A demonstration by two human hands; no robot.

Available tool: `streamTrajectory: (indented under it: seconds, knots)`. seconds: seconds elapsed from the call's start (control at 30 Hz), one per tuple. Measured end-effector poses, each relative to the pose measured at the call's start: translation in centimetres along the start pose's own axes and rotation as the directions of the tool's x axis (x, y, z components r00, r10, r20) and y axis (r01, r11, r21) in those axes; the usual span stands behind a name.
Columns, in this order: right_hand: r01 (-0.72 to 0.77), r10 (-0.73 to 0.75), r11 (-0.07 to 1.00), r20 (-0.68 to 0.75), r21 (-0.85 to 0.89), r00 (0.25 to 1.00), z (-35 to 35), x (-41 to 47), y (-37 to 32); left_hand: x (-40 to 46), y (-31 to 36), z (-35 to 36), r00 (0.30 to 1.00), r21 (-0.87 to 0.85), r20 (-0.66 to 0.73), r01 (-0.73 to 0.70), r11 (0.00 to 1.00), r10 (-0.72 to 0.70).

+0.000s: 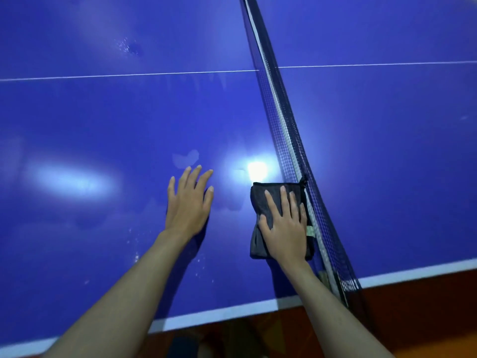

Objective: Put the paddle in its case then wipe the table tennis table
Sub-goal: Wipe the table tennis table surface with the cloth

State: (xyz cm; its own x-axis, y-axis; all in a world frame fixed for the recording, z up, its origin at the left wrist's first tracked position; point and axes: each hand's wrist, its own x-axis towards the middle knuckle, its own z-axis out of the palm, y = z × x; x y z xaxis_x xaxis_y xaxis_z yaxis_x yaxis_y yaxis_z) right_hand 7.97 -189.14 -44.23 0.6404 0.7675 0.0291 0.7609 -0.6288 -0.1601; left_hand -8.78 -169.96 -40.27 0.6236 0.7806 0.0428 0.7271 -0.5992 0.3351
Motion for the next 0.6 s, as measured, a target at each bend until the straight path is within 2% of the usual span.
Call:
streamTrajectory:
  seconds: [0.37,0.6]
  knots:
    - [-0.04,0.04,0.998,-0.009,-0.051,0.999,-0.5,-13.2,0.0,-10.3,-2.6,-0.5,0.999,0.017,-0.025,0.037,0.999,-0.036]
    - [-0.053,0.053,0.993,-0.004,-0.102,0.999,0.0,-11.1,-1.3,-12.1,-3.5,0.0,0.996,0.047,-0.009,0.093,0.995,-0.093]
